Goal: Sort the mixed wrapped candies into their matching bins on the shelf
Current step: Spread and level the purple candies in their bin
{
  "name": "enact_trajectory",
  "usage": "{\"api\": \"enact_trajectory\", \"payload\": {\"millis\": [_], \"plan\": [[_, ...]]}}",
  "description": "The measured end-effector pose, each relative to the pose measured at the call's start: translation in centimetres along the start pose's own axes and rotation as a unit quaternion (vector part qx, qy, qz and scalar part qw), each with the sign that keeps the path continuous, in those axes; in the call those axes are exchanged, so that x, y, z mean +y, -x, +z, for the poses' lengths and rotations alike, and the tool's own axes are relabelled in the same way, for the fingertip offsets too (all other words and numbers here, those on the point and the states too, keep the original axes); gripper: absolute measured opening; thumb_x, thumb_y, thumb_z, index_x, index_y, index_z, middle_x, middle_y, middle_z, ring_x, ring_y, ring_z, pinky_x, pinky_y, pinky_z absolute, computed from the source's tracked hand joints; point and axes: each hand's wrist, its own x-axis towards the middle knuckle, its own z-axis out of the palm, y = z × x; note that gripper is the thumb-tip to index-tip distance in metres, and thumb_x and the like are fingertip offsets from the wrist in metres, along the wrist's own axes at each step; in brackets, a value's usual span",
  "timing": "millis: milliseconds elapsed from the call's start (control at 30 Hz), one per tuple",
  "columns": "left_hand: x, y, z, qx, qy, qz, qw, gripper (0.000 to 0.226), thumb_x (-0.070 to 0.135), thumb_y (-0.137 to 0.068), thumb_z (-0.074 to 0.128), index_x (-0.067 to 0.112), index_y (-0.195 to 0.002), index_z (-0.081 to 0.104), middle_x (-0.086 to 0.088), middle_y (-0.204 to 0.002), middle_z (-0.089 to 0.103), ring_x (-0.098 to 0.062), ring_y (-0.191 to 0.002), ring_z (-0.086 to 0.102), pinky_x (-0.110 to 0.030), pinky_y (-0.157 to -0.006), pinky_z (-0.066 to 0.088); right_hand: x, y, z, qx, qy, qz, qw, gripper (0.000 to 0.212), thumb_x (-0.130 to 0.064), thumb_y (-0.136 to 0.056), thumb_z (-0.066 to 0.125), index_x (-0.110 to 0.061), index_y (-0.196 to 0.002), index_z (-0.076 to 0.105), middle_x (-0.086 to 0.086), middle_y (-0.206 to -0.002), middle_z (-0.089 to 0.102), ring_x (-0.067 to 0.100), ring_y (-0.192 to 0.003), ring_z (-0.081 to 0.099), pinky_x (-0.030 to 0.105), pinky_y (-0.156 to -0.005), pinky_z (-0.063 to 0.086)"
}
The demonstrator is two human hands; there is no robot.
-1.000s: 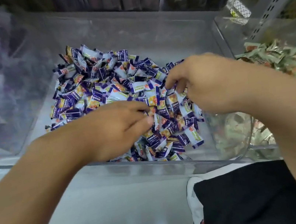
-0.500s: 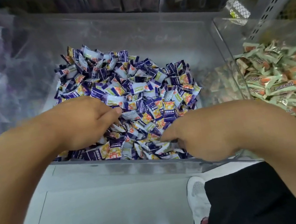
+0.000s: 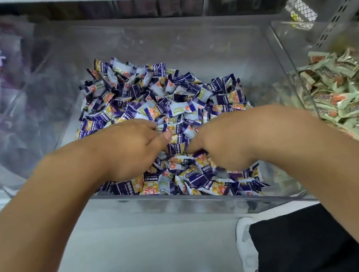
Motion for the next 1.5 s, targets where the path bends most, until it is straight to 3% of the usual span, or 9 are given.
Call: {"api": "enact_trajectory", "payload": {"millis": [133, 367, 500, 600, 767, 1000, 1100, 1333, 1500], "plan": [[-0.2, 0.6, -0.3, 0.005, 0.02, -0.016, 1.0, 0.075, 0.063, -0.089, 0.009, 0.029, -0.118, 0.069, 0.004, -0.152, 0.042, -0.009, -0.144, 0.028, -0.034, -0.12, 0.02, 0.6, 1.8, 0.7, -0.077, 0.055, 0.009, 0.995, 0.039, -0.005, -0.1, 0.038, -0.012, -0.135, 0.056, 0.007, -0.133, 0.055, 0.026, -0.108, 0.058, 0.029, -0.073, 0.049], [-0.2, 1.2, -0.9, 0.072, 0.101, -0.049, 0.991, 0.06, 0.055, -0.097, 0.022, 0.028, -0.083, 0.073, 0.011, -0.085, 0.072, -0.005, -0.075, 0.068, -0.026, -0.08, 0.048, 0.9, 3.3, 1.1, -0.029, -0.025, 0.045, 0.998, 0.04, -0.005, -0.096, 0.041, -0.017, -0.124, 0.065, 0.002, -0.116, 0.062, 0.023, -0.107, 0.061, 0.029, -0.081, 0.053], [0.9, 0.7, -1.0, 0.18, 0.11, 0.033, 0.977, 0.056, 0.051, -0.099, 0.022, 0.026, -0.098, 0.072, 0.006, -0.094, 0.071, -0.01, -0.091, 0.063, -0.037, -0.087, 0.049, 2.2, 2.5, -0.8, 0.147, -0.107, 0.101, 0.978, 0.043, -0.001, -0.086, 0.042, -0.016, -0.118, 0.067, 0.008, -0.12, 0.066, 0.029, -0.11, 0.06, 0.043, -0.092, 0.054], [1.2, -0.1, -0.4, 0.171, 0.118, 0.051, 0.977, 0.061, 0.054, -0.099, 0.019, 0.014, -0.105, 0.066, -0.005, -0.102, 0.068, -0.021, -0.096, 0.061, -0.043, -0.089, 0.047, 1.9, 1.3, -1.5, 0.078, -0.121, 0.084, 0.986, 0.06, -0.001, -0.094, 0.038, -0.021, -0.15, 0.037, 0.008, -0.145, 0.048, 0.029, -0.122, 0.053, 0.037, -0.099, 0.049], [0.9, 0.0, 0.6, 0.051, 0.131, 0.029, 0.99, 0.056, 0.046, -0.101, 0.019, 0.015, -0.133, 0.053, -0.003, -0.135, 0.054, -0.006, -0.118, 0.039, 0.009, -0.087, 0.016, 0.3, 0.1, -1.1, -0.062, -0.046, 0.023, 0.997, 0.066, -0.008, -0.102, 0.035, -0.019, -0.16, 0.004, 0.003, -0.162, 0.023, 0.015, -0.102, 0.05, 0.015, -0.053, 0.038], [0.4, 0.1, 0.5, 0.044, 0.054, 0.033, 0.997, 0.069, 0.061, -0.092, 0.007, 0.025, -0.121, 0.059, 0.011, -0.119, 0.053, -0.008, -0.117, 0.044, -0.033, -0.109, 0.032, -0.2, 3.4, 2.1, -0.022, -0.043, -0.035, 0.998, 0.045, -0.014, -0.098, 0.041, -0.027, -0.14, 0.051, -0.009, -0.117, 0.051, 0.02, -0.103, 0.052, 0.029, -0.086, 0.044], [0.4, 0.2, 0.3, 0.037, 0.041, 0.024, 0.998, 0.081, 0.068, -0.086, 0.001, 0.025, -0.119, 0.061, 0.01, -0.117, 0.056, -0.009, -0.117, 0.047, -0.036, -0.11, 0.033, 0.3, 4.6, 1.9, -0.032, -0.113, 0.006, 0.993, 0.063, -0.007, -0.092, 0.038, -0.041, -0.144, 0.046, -0.007, -0.141, 0.049, 0.022, -0.121, 0.052, 0.034, -0.099, 0.047], [1.3, 0.4, 0.1, 0.003, 0.059, -0.011, 0.998, 0.107, 0.083, -0.074, -0.005, 0.01, -0.101, 0.069, -0.009, -0.107, 0.066, -0.017, -0.104, 0.058, -0.032, -0.099, 0.042, 3.2, 2.6, -1.4, 0.081, -0.092, 0.143, 0.982, 0.039, -0.004, -0.094, 0.04, -0.008, -0.124, 0.065, 0.014, -0.13, 0.059, 0.031, -0.117, 0.058, 0.037, -0.095, 0.051], [1.5, 0.1, -0.7, 0.059, 0.195, -0.02, 0.979, 0.078, 0.071, -0.087, 0.013, 0.023, -0.075, 0.073, 0.007, -0.076, 0.071, -0.002, -0.072, 0.064, -0.028, -0.077, 0.048, 5.0, -1.2, -1.5, 0.02, -0.057, 0.115, 0.992, 0.045, -0.008, -0.102, 0.034, -0.006, -0.145, 0.045, 0.015, -0.149, 0.045, 0.032, -0.133, 0.048, 0.042, -0.108, 0.044]]}}
